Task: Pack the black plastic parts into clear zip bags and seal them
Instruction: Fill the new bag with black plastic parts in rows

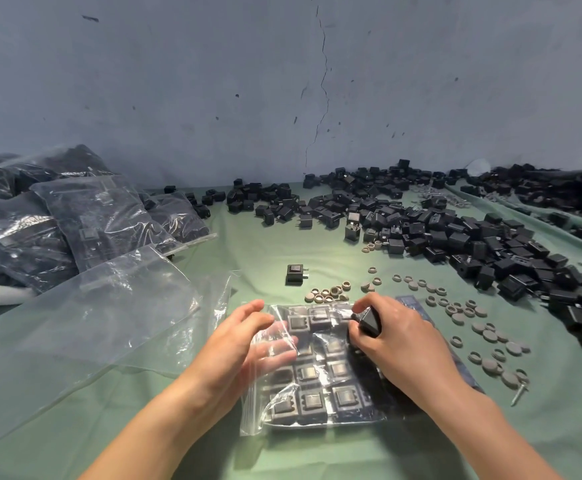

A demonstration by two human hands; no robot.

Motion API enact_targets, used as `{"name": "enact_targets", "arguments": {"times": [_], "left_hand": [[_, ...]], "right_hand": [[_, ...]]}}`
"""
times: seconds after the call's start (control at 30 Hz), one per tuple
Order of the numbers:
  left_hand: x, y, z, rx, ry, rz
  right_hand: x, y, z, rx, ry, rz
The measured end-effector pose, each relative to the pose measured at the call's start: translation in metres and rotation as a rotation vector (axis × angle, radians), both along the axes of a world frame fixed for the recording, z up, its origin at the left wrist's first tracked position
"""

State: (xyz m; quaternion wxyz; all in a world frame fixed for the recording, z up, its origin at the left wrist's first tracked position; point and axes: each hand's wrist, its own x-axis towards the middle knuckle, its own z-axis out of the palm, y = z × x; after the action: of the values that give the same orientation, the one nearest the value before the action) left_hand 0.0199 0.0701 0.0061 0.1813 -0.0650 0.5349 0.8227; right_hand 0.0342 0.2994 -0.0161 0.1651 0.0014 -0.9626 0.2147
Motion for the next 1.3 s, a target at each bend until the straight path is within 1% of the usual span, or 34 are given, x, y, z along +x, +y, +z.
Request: {"name": "enact_targets", "arguments": {"times": [0.13, 0.43, 0.6, 0.73, 0.87, 0.93, 0.97, 1.03, 1.07, 1.1, 1.17, 1.23, 1.3], "left_hand": [[-0.003, 0.001, -0.002, 0.054, 0.01, -0.035], [-0.009, -0.004, -0.016, 0.016, 0.066, -0.115], [-0.006, -0.001, -0.012, 0.097, 0.047, -0.198], [-0.006, -0.001, -0.01, 0.083, 0.009, -0.169], [-0.005, 0.0, -0.004, -0.053, 0.012, -0.02], [-0.004, -0.004, 0.001, -0.246, 0.094, 0.057], [-0.003, -0.008, 0.001, -0.421, 0.188, 0.112], [0.002, -0.019, 0.0, -0.873, 0.479, 0.263], [0.007, -0.022, 0.001, -1.026, 0.633, 0.314], [0.013, -0.023, 0.002, -1.081, 0.755, 0.321], [0.024, -0.019, 0.0, -1.026, 0.875, 0.243], [0.032, -0.011, -0.004, -0.942, 0.894, 0.139], [0.034, -0.003, -0.008, -0.899, 0.895, 0.059]], "right_hand": [[-0.001, 0.001, -0.001, 0.001, 0.001, -0.001], [-0.001, 0.003, 0.001, 0.002, 0.006, 0.014], [0.0, 0.001, 0.001, 0.009, 0.005, 0.044], [0.001, -0.001, 0.001, 0.014, 0.018, 0.062], [0.001, -0.001, 0.002, -0.038, 0.04, 0.078], [0.001, -0.001, 0.004, -0.09, 0.054, 0.097], [0.001, -0.003, 0.005, -0.11, 0.06, 0.112], [0.004, -0.008, 0.006, -0.129, 0.083, 0.154], [0.005, -0.012, 0.006, -0.138, 0.087, 0.191], [0.007, -0.017, 0.005, -0.15, 0.077, 0.233], [0.012, -0.03, 0.004, -0.122, 0.066, 0.333], [0.015, -0.043, 0.003, -0.021, 0.14, 0.416], [0.018, -0.053, 0.0, 0.07, 0.272, 0.444]]}}
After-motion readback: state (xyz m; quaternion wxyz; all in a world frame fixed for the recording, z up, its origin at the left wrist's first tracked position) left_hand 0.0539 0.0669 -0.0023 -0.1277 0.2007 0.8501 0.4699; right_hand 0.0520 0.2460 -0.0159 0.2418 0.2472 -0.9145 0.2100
